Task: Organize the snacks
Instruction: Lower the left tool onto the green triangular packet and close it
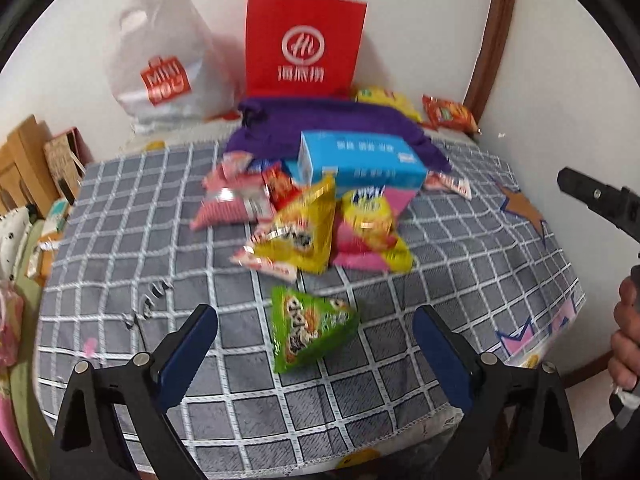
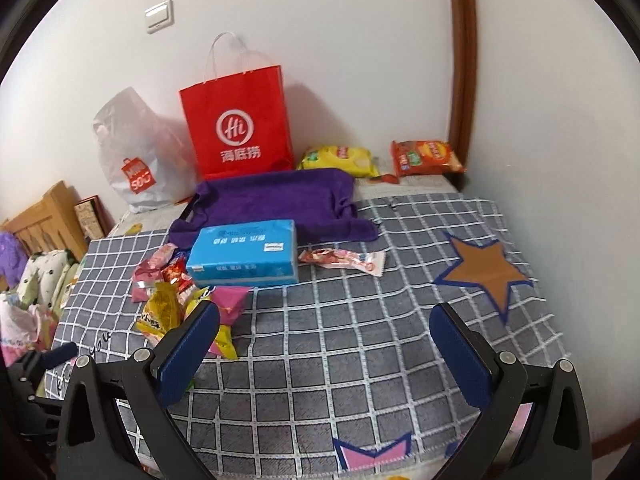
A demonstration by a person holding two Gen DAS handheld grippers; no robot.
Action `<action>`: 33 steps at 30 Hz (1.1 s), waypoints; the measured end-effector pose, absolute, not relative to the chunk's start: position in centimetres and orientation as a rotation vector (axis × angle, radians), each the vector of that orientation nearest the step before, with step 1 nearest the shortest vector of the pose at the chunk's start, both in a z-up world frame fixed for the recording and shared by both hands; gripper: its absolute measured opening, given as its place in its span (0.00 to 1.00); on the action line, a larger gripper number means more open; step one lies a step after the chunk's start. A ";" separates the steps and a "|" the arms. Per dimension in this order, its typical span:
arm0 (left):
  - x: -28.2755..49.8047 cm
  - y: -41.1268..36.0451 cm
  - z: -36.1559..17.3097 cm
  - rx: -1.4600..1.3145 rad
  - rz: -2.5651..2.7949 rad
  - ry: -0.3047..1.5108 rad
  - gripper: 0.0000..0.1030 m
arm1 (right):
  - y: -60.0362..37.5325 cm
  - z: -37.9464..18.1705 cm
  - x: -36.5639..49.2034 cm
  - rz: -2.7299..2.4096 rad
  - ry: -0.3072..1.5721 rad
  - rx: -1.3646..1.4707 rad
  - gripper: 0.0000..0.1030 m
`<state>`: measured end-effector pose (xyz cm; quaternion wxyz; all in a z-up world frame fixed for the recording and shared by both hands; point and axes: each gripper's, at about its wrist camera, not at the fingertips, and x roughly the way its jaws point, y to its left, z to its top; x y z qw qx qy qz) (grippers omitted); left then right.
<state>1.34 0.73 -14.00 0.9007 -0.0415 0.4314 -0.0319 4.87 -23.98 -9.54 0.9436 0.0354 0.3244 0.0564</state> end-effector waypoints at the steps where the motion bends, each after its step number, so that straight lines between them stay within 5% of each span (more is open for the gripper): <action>1: 1.6 0.7 -14.7 -0.085 -0.067 0.907 0.92 | -24.1 -9.9 5.1 0.122 0.667 0.077 1.00; 8: 3.5 0.8 -18.4 -0.096 -0.078 0.989 0.81 | -25.4 -13.0 7.4 0.090 0.736 0.104 1.00; 19: 5.1 0.5 -19.9 -0.107 -0.175 1.002 0.46 | -25.6 -16.0 9.6 0.135 0.813 0.139 1.00; 33: 6.7 2.3 -12.7 -0.191 -0.246 0.901 0.46 | -24.8 -15.0 12.4 0.144 0.821 0.084 0.96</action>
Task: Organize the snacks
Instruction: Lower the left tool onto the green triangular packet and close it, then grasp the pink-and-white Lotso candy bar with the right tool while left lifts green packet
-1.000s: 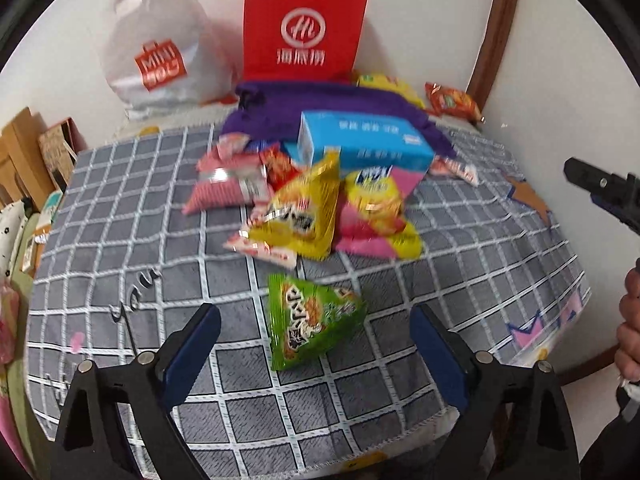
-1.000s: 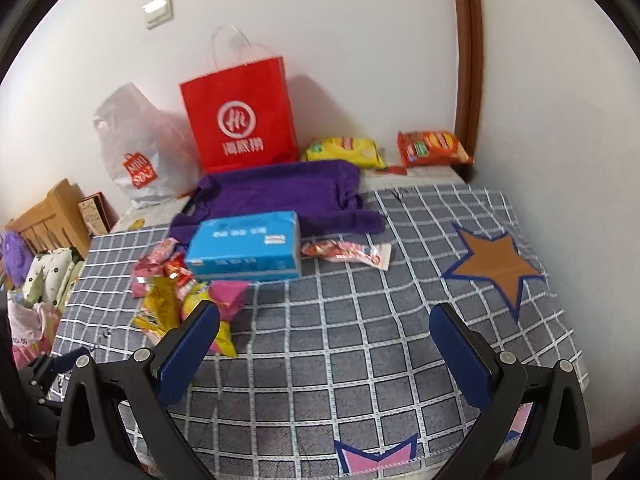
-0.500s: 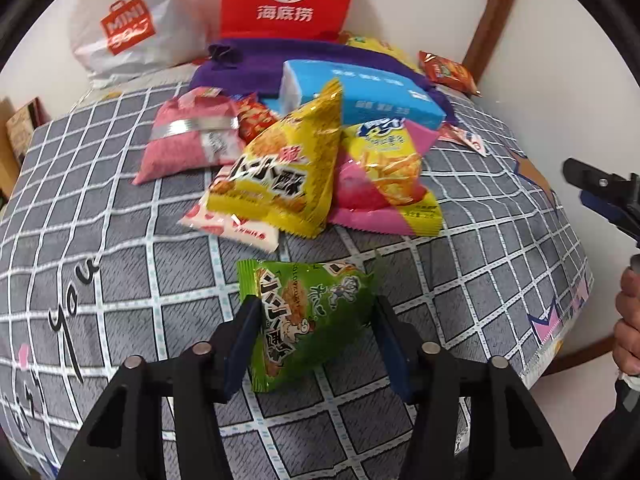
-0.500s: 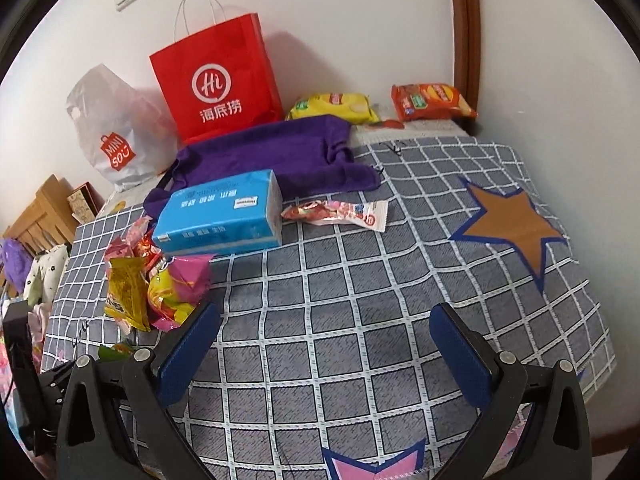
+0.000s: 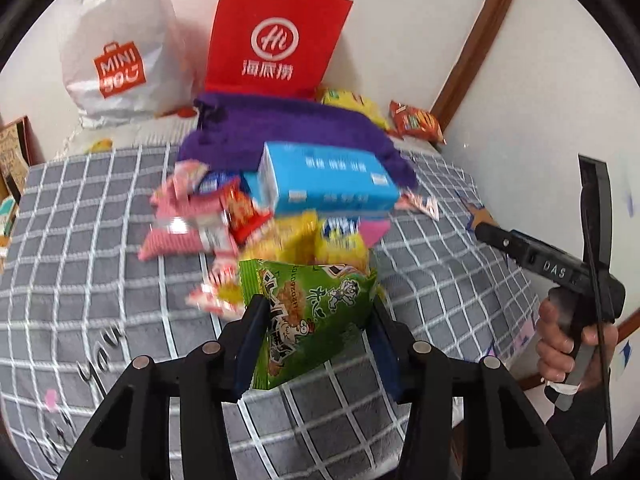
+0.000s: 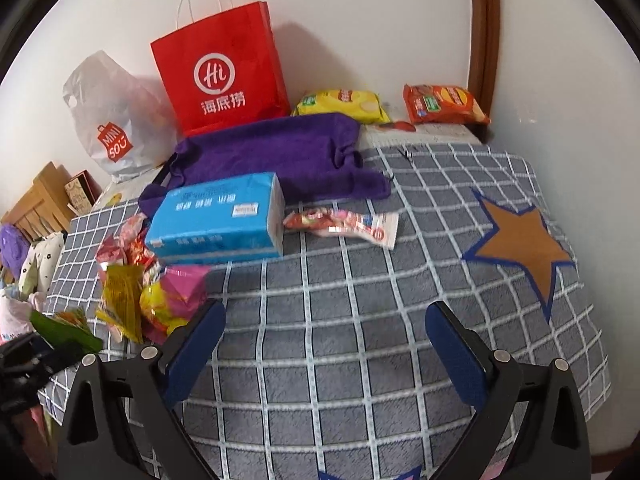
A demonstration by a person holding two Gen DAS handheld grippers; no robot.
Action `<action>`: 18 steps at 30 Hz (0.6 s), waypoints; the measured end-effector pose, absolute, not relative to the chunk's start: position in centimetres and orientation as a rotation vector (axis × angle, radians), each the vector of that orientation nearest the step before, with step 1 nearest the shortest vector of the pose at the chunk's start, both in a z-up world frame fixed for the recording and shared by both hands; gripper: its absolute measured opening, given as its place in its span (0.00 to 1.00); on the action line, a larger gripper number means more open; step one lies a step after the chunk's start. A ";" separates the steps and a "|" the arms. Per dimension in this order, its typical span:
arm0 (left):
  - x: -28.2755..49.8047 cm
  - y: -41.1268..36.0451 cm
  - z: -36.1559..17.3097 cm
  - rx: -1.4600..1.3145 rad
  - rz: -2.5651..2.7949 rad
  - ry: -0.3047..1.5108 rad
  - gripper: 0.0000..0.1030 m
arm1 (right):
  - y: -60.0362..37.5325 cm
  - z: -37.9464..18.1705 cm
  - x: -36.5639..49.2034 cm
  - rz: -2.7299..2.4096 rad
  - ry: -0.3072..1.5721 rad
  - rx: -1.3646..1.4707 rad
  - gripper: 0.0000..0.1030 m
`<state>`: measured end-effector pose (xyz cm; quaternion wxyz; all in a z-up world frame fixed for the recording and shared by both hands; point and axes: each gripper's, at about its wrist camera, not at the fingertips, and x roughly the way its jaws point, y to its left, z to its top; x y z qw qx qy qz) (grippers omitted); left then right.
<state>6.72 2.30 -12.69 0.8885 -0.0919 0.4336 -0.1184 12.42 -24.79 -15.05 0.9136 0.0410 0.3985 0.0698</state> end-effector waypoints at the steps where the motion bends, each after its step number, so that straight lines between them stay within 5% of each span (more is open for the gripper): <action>1: 7.2 2.4 -12.2 -0.184 -0.235 0.894 0.46 | -24.8 -14.8 12.9 0.148 0.817 0.085 0.94; 18: 17.5 5.8 -10.9 -0.200 -0.143 0.894 0.46 | -24.8 -17.7 21.9 0.236 0.835 -0.001 0.68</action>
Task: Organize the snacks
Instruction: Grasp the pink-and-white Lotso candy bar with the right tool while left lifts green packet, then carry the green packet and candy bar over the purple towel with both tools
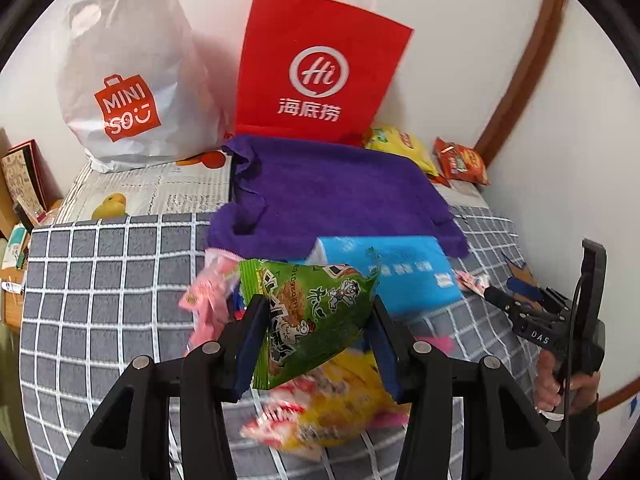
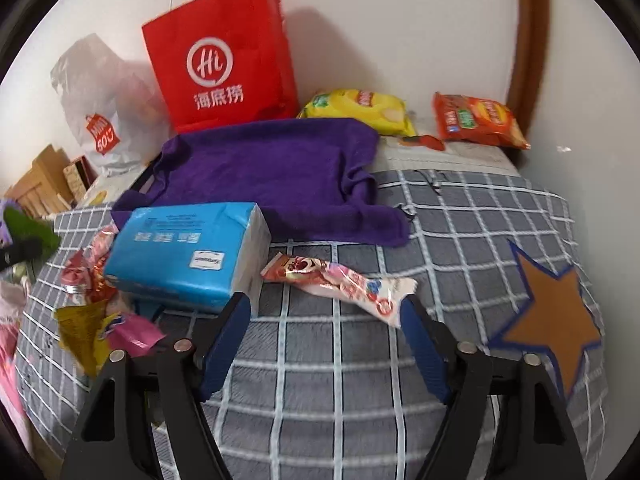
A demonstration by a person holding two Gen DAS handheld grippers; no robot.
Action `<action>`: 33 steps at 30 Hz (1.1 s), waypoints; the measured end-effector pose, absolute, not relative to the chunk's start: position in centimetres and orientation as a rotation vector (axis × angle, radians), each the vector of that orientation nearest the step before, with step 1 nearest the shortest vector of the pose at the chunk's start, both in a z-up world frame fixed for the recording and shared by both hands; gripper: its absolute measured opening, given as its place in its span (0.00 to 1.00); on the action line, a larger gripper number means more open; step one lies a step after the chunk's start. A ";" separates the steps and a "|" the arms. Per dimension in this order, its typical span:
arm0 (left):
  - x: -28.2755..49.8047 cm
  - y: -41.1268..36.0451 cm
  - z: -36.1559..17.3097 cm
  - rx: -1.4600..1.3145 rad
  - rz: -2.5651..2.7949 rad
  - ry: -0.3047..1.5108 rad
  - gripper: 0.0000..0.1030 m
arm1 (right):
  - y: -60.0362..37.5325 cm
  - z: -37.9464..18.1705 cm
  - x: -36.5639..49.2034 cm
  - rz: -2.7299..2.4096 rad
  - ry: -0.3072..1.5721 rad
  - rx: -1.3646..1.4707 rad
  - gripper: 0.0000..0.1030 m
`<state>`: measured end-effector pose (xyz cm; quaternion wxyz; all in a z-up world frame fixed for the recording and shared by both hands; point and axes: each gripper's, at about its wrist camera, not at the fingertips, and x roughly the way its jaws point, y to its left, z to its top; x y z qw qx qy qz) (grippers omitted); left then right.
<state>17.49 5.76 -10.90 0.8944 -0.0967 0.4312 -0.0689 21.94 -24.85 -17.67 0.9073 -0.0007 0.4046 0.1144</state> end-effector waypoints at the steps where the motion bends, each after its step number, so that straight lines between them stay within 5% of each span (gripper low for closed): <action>1: 18.0 6.0 -11.0 -0.201 -0.137 0.896 0.46 | -24.8 -18.0 22.4 0.243 0.836 -0.006 0.67; 14: 20.9 7.1 -12.1 -0.237 -0.135 0.923 0.46 | -23.4 -22.4 27.4 0.378 0.879 -0.103 0.67; 21: 20.2 6.8 -12.1 -0.231 -0.147 0.925 0.46 | -23.2 -23.2 26.2 0.417 0.922 -0.101 0.22; 33: 18.7 7.2 -11.6 -0.250 -0.149 0.920 0.46 | -22.5 -23.3 23.6 0.355 0.948 -0.019 0.29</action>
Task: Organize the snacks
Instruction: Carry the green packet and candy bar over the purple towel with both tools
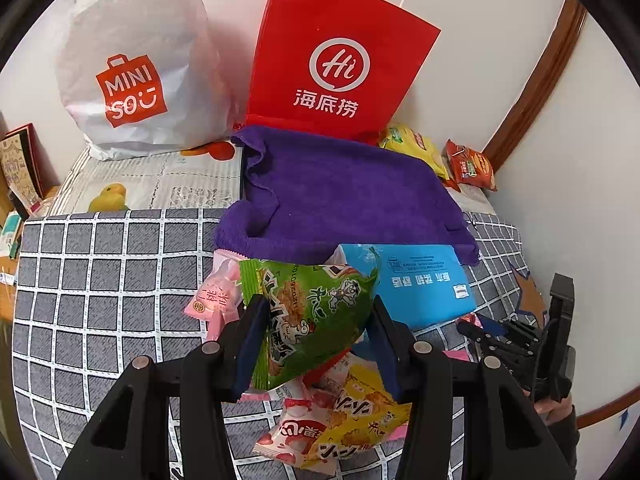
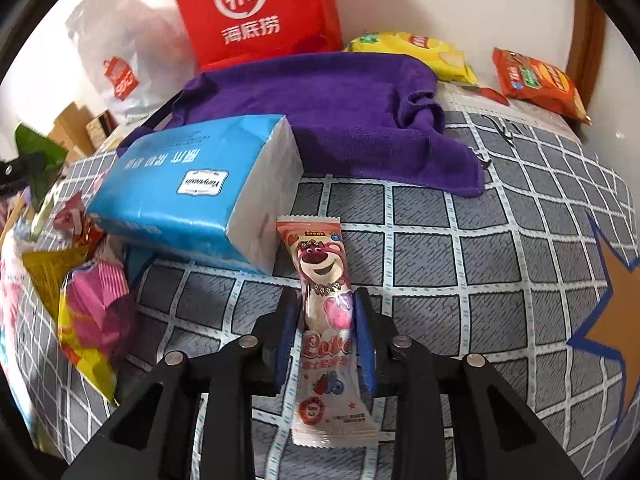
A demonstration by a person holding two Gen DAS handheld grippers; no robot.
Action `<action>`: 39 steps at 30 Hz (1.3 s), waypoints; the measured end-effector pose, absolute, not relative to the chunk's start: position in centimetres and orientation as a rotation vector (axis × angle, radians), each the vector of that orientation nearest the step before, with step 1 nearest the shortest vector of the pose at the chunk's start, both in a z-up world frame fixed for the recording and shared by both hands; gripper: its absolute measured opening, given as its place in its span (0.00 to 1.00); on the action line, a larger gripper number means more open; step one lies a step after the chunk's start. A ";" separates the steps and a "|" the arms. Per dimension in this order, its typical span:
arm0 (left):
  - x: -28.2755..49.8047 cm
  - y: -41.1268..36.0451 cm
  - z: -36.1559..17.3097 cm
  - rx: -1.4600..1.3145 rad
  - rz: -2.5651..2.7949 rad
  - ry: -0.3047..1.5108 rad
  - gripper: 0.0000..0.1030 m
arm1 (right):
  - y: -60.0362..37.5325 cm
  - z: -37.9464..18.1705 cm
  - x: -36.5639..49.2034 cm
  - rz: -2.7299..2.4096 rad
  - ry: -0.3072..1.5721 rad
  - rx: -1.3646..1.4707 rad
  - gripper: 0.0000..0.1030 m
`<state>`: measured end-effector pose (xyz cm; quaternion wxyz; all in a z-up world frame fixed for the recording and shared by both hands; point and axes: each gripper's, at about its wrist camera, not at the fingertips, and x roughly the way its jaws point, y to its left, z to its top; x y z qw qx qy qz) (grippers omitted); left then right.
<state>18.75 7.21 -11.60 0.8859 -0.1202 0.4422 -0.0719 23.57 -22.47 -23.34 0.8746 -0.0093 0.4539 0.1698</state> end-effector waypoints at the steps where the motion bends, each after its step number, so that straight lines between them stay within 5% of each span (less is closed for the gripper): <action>1: 18.7 7.2 -11.5 -0.248 -0.150 0.919 0.46 | -22.6 -23.4 23.5 0.338 0.945 -0.016 0.29; 7: 18.0 6.8 -11.2 -0.238 -0.163 0.927 0.46 | -22.7 -23.1 22.7 0.240 0.969 -0.014 0.18; 39: 14.4 2.5 -7.0 -0.170 -0.268 0.876 0.46 | -21.7 -10.7 15.0 0.204 0.773 0.098 0.18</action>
